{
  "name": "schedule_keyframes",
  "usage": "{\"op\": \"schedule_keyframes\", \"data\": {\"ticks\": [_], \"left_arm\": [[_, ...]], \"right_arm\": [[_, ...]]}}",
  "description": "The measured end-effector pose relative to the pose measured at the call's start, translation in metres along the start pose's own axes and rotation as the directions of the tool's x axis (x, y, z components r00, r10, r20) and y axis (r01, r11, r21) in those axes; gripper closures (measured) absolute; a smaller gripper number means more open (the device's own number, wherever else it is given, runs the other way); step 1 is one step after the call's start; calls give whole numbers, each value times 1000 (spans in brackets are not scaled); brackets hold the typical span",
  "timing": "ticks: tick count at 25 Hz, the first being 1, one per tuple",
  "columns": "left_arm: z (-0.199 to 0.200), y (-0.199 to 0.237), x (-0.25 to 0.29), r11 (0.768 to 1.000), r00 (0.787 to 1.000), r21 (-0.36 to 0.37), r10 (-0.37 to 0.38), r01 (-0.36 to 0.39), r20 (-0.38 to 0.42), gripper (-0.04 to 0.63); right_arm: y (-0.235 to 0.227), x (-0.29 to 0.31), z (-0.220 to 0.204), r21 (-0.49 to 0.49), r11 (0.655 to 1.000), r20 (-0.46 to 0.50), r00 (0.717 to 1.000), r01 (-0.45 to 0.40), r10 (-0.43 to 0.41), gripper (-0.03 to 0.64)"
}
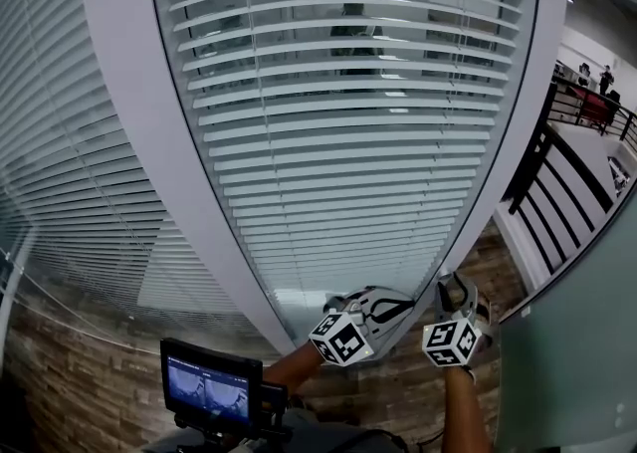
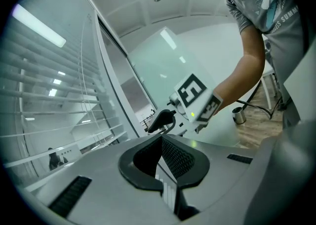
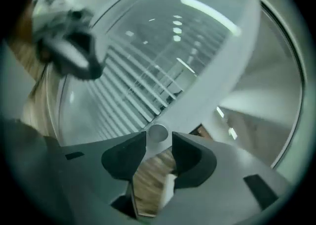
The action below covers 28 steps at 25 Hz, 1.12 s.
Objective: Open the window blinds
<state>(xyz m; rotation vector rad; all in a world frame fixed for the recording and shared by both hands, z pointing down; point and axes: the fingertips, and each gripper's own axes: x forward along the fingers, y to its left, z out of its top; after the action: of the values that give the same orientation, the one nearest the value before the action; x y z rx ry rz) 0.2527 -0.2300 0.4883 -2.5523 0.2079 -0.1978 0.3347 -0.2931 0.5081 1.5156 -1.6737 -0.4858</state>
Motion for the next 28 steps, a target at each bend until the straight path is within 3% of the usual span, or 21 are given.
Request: {"op": "schedule_keyframes", "data": {"ticks": [1, 3, 6, 8, 10, 11, 12, 13, 14, 15, 16, 17, 18, 19, 20, 23, 26, 28], "left_arm": [[-1, 0, 0, 1000, 1000, -1, 0, 0, 0, 591], [-2, 0, 0, 1000, 1000, -3, -2, 2, -1, 591], [-2, 0, 1, 1000, 1000, -7, -6, 6, 2, 591], [-4, 1, 1, 1000, 1000, -9, -4, 4, 3, 591], [-7, 2, 0, 1000, 1000, -14, -2, 2, 2, 591], [-8, 2, 0, 1000, 1000, -16, -1, 1, 2, 591], [-9, 2, 0, 1000, 1000, -18, -1, 1, 2, 591], [-10, 2, 0, 1000, 1000, -18, -1, 1, 4, 591], [-10, 2, 1, 1000, 1000, -19, -2, 2, 6, 591], [-10, 3, 2, 1000, 1000, -20, -2, 3, 8, 591], [-9, 3, 3, 1000, 1000, -21, -3, 3, 11, 591], [-9, 4, 4, 1000, 1000, -22, -4, 4, 13, 591], [-8, 4, 5, 1000, 1000, -23, -4, 5, 14, 591], [-8, 4, 5, 1000, 1000, -23, -5, 6, 15, 591], [-8, 4, 6, 1000, 1000, -22, -6, 7, 16, 591], [-8, 4, 6, 1000, 1000, -21, -8, 9, 18, 591], [-8, 3, 8, 1000, 1000, -21, -12, 13, 18, 591], [-8, 3, 8, 1000, 1000, -20, -12, 12, 19, 591]], "right_arm": [[2, 0, 1, -179, 983, -31, 999, 36, -42, 495], [4, 4, 4, -383, 921, -55, 994, 70, -98, 495], [4, 11, 6, -487, 869, -62, 989, 84, -131, 495], [4, 14, 6, -477, 875, -54, 990, 88, -128, 495], [3, 14, 6, -323, 943, -26, 995, 80, -93, 497], [2, 13, 6, -172, 983, -6, 998, 63, -65, 497], [1, 13, 6, 34, 999, 22, 999, 33, -34, 497], [-1, 13, 4, 292, 956, 68, 998, -17, -3, 499], [-3, 14, 2, 571, 815, 140, 990, -93, 15, 499], [-7, 14, -1, 805, 562, 226, 974, -190, 6, 500], [-10, 15, -4, 927, 242, 302, 953, -286, -31, 500], [-12, 15, -8, 935, -45, 349, 934, -353, -79, 500], [-12, 16, -12, 896, -226, 365, 924, -382, -113, 500], [-11, 17, -15, 872, -301, 366, 922, -386, -124, 500], [-10, 17, -17, 869, -317, 362, 924, -381, -119, 500], [-9, 17, -19, 885, -289, 353, 931, -364, -94, 500], [-13, 16, -11, 873, -260, 397, 911, -412, -112, 500], [-12, 17, -13, 877, -257, 391, 914, -405, -108, 500]]}}
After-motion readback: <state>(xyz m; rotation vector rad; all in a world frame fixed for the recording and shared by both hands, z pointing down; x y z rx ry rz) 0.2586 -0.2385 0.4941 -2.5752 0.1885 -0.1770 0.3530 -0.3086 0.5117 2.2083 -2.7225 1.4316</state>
